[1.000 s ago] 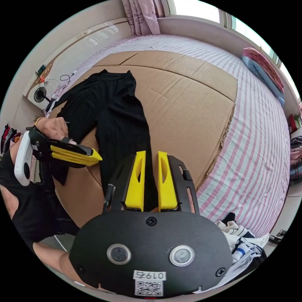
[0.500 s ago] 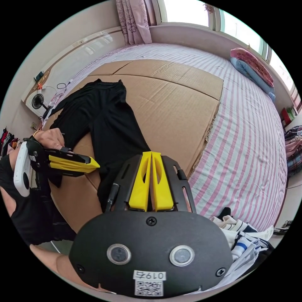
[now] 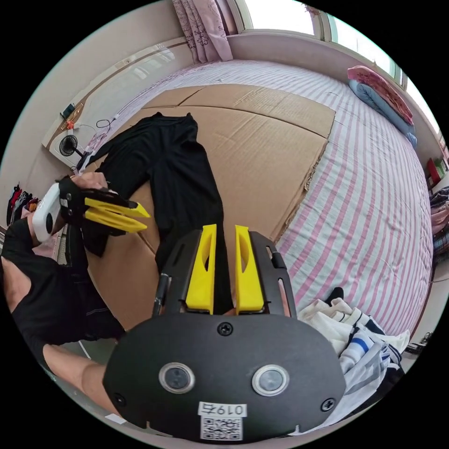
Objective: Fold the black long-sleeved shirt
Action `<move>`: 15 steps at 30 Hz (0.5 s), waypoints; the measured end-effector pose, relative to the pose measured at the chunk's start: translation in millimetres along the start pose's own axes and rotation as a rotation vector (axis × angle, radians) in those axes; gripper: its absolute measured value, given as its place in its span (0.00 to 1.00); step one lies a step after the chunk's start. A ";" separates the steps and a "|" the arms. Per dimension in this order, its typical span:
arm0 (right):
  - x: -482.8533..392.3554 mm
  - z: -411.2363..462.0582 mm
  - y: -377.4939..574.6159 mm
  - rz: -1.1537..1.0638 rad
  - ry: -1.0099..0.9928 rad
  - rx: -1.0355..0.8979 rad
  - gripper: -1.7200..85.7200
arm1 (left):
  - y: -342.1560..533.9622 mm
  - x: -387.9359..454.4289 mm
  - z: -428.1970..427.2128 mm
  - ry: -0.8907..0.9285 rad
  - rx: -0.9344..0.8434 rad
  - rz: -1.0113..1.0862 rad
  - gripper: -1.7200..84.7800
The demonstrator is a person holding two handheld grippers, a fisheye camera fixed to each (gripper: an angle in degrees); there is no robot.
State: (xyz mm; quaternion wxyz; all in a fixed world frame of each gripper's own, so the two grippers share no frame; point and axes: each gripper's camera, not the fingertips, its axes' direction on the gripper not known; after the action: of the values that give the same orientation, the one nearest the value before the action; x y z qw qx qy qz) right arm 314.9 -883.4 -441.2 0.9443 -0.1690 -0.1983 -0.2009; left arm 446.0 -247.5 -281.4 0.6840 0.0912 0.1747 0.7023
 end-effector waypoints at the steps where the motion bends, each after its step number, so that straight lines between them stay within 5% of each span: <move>1: -1.7 1.6 2.8 -0.004 0.002 -0.019 0.10 | -1.0 0.0 -5.1 0.005 0.046 -0.009 0.07; 15: -17.6 7.8 4.1 0.001 0.084 -0.028 0.02 | -67.1 24.4 76.6 0.054 0.009 0.086 0.04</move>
State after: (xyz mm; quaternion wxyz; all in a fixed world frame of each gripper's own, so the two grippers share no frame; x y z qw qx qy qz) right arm 299.6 -871.3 -443.1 0.9495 -0.1736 -0.1555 -0.2102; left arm 535.4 -213.9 -238.3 0.6479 0.0827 0.1920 0.7325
